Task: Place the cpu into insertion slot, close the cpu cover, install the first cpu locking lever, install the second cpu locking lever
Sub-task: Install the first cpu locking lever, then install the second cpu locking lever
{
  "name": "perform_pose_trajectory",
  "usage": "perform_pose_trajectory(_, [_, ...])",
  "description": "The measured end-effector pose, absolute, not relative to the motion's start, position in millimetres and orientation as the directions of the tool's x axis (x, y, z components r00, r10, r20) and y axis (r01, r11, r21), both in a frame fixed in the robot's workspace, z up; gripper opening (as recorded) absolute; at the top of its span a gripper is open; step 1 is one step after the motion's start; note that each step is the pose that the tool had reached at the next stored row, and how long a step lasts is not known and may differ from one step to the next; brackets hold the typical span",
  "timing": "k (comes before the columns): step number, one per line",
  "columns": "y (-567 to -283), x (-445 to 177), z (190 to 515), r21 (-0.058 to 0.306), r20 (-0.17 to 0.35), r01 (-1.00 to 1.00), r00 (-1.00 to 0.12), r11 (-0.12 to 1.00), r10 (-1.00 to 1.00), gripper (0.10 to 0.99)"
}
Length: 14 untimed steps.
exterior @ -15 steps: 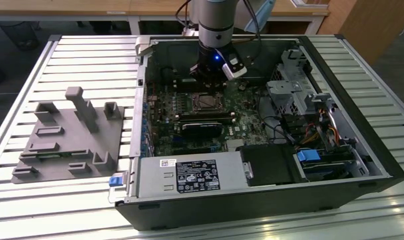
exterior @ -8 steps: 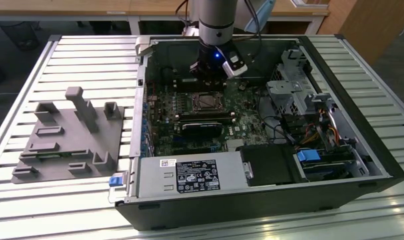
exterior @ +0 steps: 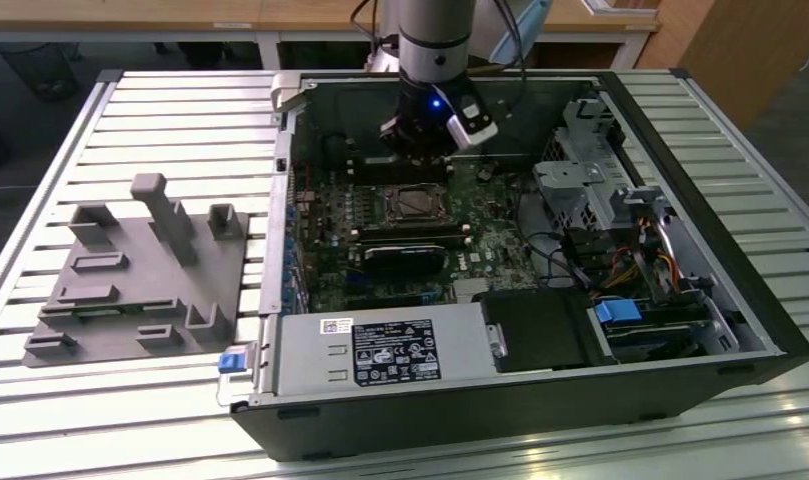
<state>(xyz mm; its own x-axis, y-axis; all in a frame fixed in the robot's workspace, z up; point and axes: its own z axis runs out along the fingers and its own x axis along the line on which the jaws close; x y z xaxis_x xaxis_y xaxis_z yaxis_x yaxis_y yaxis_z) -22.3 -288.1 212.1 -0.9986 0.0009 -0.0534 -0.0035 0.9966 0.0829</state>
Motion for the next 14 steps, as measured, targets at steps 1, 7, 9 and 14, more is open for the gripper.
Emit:
perform_pose_trajectory(1, [-289.0,-22.3,212.1,0.083,-0.053,-0.003,-0.999,0.997,0.001,0.125])
perform_pose_trajectory(7, [-292.4,-22.1,212.1,0.083,-0.053,-0.002,-0.999,0.997,0.002,0.125])
perform_pose_trajectory(9, [-293.5,-22.1,212.1,0.083,-0.053,-0.002,-0.999,0.997,0.002,0.125])
perform_pose_trajectory(14, [-294.7,-21.9,212.1,0.083,-0.053,-0.002,-0.999,0.997,0.002,0.125])
